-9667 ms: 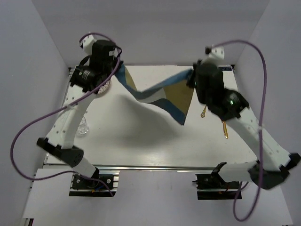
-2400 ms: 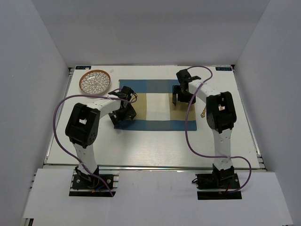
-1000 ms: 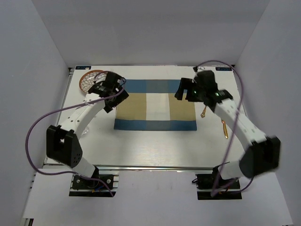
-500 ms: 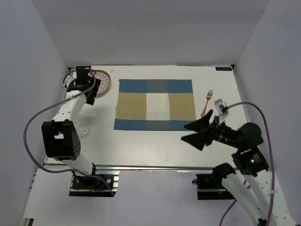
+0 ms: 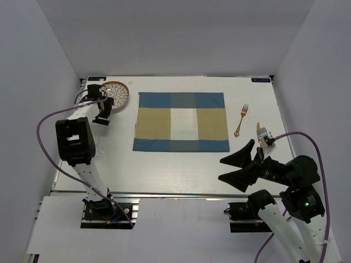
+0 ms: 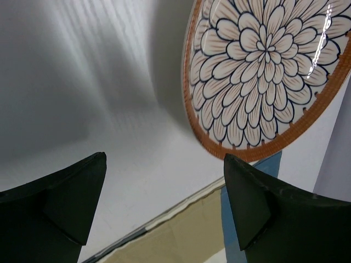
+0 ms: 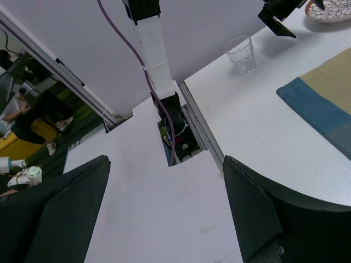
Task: Set the dinner table for one person
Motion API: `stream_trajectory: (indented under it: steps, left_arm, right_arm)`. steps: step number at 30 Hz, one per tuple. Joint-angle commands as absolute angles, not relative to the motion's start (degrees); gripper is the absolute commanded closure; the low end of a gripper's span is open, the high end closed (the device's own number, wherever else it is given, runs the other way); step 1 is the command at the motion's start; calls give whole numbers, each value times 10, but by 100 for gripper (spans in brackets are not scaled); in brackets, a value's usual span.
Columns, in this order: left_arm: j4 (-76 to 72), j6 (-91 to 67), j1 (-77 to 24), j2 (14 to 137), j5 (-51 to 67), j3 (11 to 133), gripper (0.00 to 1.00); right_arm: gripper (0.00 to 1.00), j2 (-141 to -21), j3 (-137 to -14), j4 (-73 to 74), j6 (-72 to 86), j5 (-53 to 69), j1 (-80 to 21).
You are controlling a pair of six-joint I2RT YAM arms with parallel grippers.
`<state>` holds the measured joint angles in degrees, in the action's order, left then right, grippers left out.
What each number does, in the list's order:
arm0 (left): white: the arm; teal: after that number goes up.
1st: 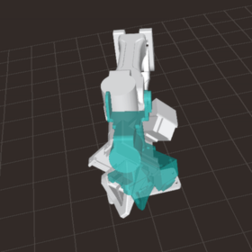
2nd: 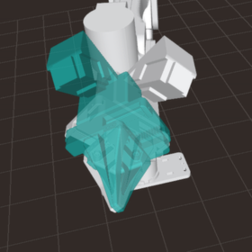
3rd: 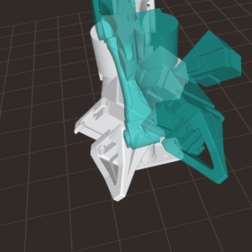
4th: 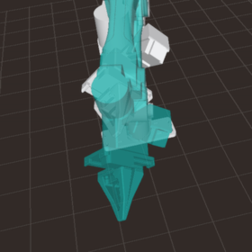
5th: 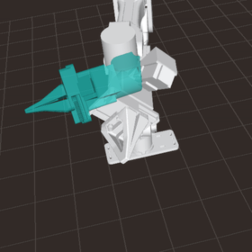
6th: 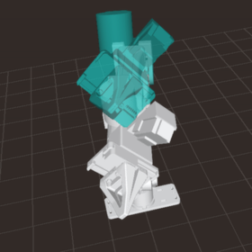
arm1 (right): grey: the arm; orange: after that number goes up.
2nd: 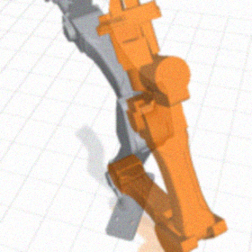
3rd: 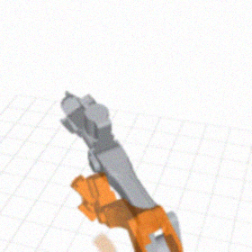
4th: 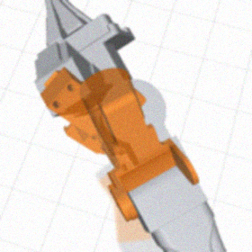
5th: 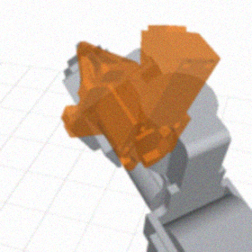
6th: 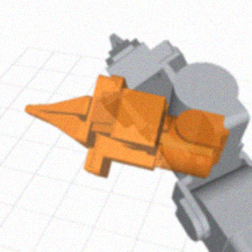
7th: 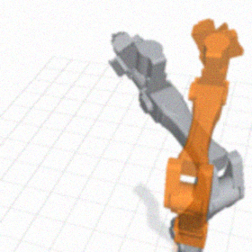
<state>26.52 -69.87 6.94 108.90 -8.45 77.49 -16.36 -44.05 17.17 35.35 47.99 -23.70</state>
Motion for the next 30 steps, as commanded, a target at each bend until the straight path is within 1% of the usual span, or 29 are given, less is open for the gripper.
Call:
stream_trajectory:
  steps: [1, 4, 8, 9, 11, 12, 13, 14, 15, 16, 17, 18, 19, 22, 24, 25, 26, 28, 30]
  left_arm:
    - [239, -680, 78, 1109, -74, 822, 3]
    - [223, -669, 90, 1139, -67, 842, 4]
    - [192, -667, 90, 1163, -65, 838, 7]
    - [191, -666, 95, 1171, -63, 848, 12]
    - [210, -668, 95, 1195, -69, 865, 18]
    - [210, -668, 95, 1201, -69, 870, 29]
    - [210, -670, 95, 1210, -70, 874, 37]
    - [206, -670, 95, 1215, -69, 875, 38]
    - [204, -669, 95, 1218, -67, 880, 46]
    - [207, -669, 95, 1226, -66, 887, 64]
    - [211, -668, 100, 1230, -63, 894, 73]
    - [214, -668, 100, 1235, -59, 903, 85]
    - [220, -665, 100, 1239, -49, 924, 100]
    - [185, -656, 105, 1233, 19, 936, 100]
    - [124, -652, 105, 1184, 59, 919, 100]
    - [96, -651, 98, 1161, 66, 888, 100]
    - [43, -644, 90, 1108, 76, 872, 100]
    - [10, -639, 90, 1061, 89, 847, 100]
    - [-39, -635, 76, 1018, 147, 839, 100]
  right_arm:
    - [11, -153, -440, 183, 333, 484, -236]
    - [11, -142, -418, 180, 328, 505, -235]
    - [11, -130, -401, 179, 327, 494, -236]
    - [11, -129, -400, 179, 327, 491, -236]
    - [11, -134, -396, 180, 328, 483, -236]
    - [11, -137, -396, 179, 327, 481, -236]
    - [11, -143, -398, 181, 326, 479, -235]
    - [11, -146, -401, 182, 323, 477, -235]
    - [11, -149, -403, 185, 323, 475, -235]
    - [11, -150, -404, 185, 323, 469, -235]
    - [11, -150, -409, 185, 323, 468, -236]
    - [11, -150, -410, 188, 323, 466, -235]
    - [11, -150, -411, 189, 322, 462, -235]
    - [11, -149, -417, 199, 321, 454, -235]
    - [11, -148, -420, 208, 320, 448, -236]
    - [11, -146, -420, 208, 319, 446, -235]
    - [11, -142, -419, 211, 318, 443, -236]
    - [11, -137, -417, 221, 316, 430, -235]
    - [11, -127, -408, 229, 312, 406, -235]
